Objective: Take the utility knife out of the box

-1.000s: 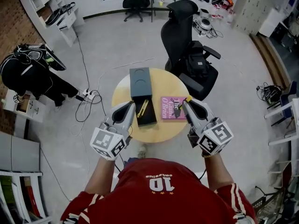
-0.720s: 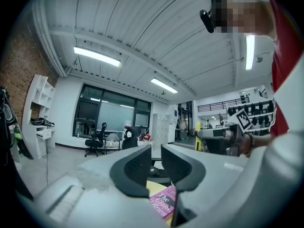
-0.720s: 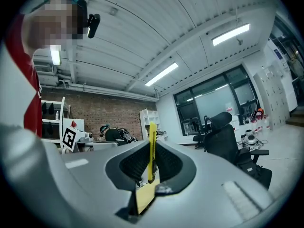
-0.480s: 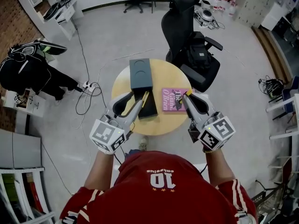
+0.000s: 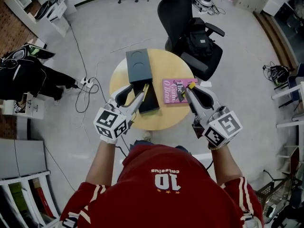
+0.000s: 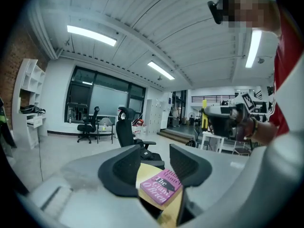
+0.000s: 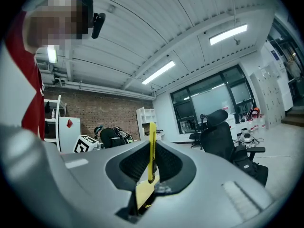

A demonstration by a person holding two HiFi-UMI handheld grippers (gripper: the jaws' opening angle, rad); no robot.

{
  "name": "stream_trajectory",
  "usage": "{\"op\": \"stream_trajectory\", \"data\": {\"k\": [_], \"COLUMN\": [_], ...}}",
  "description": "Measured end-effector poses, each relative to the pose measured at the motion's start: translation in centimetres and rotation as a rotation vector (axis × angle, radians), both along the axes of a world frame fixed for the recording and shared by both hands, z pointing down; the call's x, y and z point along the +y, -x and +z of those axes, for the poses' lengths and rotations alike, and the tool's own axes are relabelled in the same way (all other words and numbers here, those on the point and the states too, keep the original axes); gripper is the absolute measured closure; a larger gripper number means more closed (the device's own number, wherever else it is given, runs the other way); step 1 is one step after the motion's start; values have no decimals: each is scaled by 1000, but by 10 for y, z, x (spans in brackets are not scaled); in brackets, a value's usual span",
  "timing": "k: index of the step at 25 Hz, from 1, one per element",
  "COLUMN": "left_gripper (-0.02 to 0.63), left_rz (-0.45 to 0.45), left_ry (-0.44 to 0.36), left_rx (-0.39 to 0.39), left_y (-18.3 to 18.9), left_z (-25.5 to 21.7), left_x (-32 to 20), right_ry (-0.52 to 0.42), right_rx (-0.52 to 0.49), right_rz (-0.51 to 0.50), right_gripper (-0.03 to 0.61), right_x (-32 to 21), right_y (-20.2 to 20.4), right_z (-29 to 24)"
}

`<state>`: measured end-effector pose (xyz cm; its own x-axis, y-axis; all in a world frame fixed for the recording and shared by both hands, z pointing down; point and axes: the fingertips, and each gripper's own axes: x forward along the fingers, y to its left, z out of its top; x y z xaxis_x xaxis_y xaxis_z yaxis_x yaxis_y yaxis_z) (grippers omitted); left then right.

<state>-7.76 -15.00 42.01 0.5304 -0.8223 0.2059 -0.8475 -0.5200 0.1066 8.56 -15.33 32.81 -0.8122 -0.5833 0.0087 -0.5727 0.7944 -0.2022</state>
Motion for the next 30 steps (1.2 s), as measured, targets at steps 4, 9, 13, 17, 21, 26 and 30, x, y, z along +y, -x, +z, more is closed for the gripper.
{"op": "stream_trajectory", "data": {"k": [4,9,13,17,21,26,30], "left_gripper": [423,425,423,424,423,394,394], "left_rz": [5,12,10,11,7,24,4], "left_ry": [70,164,231,311,362,492,592], "left_rx": [-23,-25,-39,-84,-135,-175,-235], "left_y": [8,14,17,19,19,13,15], "left_z": [42,93,130,171,212,262,300], "left_x": [-17,-38,-55,-71,-86,-89,-90], "right_ry": [-2,1,22,37,42,68,85], "right_rx": [10,31,27,37,55,67,69], "right_rz": [8,22,33,50,73,91,94], "right_gripper": [549,549,551,551,551,551,551], "right_x": [-2,-11,-18,-20,-23,-23,-22], "right_y": [3,6,10,11,8,1,-2], "right_z": [3,9,14,18,21,30,38]}}
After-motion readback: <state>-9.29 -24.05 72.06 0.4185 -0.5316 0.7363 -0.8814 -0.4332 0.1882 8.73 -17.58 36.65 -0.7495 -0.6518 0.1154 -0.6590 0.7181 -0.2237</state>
